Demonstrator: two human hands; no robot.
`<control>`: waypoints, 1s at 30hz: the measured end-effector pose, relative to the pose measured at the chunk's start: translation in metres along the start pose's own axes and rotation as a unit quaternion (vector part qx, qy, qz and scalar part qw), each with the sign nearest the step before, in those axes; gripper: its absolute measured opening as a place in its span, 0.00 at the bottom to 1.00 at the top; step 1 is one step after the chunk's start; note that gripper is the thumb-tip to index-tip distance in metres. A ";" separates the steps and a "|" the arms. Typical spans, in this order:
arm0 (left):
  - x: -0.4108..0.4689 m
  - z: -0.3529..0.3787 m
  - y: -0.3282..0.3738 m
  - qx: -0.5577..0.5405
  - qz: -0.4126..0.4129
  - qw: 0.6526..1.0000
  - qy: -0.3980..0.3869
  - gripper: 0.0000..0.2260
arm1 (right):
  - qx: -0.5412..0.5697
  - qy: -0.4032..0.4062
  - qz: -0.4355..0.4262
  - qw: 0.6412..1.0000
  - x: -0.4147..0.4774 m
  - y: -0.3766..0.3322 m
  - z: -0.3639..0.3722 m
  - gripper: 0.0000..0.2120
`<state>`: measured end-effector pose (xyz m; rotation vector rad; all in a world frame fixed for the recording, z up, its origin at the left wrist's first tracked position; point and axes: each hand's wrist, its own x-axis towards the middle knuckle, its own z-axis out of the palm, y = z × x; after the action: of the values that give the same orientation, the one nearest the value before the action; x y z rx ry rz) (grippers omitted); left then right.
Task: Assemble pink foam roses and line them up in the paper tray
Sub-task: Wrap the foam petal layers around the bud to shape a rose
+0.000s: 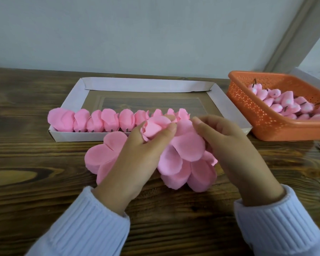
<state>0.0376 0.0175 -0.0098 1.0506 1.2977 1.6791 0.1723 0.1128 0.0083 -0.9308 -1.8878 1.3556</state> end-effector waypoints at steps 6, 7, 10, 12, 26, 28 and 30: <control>0.001 0.001 -0.006 0.003 -0.019 0.999 0.041 0.07 | 0.020 0.014 -0.015 1.000 -0.003 0.002 0.010 0.05; 0.001 0.001 -0.007 0.003 -0.022 0.999 0.044 0.07 | 0.012 0.026 -0.032 0.999 -0.004 0.002 0.012 0.05; 0.003 0.001 -0.008 -0.007 -0.032 0.998 0.060 0.11 | -0.011 0.060 -0.094 0.994 -0.006 0.000 0.015 0.04; 0.005 0.001 -0.008 -0.048 -0.050 0.995 0.066 0.10 | -0.016 0.070 -0.124 0.990 -0.007 -0.001 0.017 0.04; 0.002 0.003 -0.007 0.077 0.023 0.997 -0.015 0.13 | -0.045 0.132 -0.244 0.960 -0.012 0.001 0.024 0.07; 0.002 0.004 -0.007 0.081 0.031 0.996 -0.020 0.16 | -0.041 0.124 -0.254 0.958 -0.013 0.000 0.024 0.06; 0.003 0.004 -0.008 0.075 0.034 0.997 -0.013 0.18 | -0.036 0.109 -0.265 0.957 -0.014 -0.001 0.025 0.05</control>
<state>0.0406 0.0228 -0.0166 1.2130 1.4022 1.6329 0.1596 0.0883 0.0017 -0.5205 -1.8438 0.8324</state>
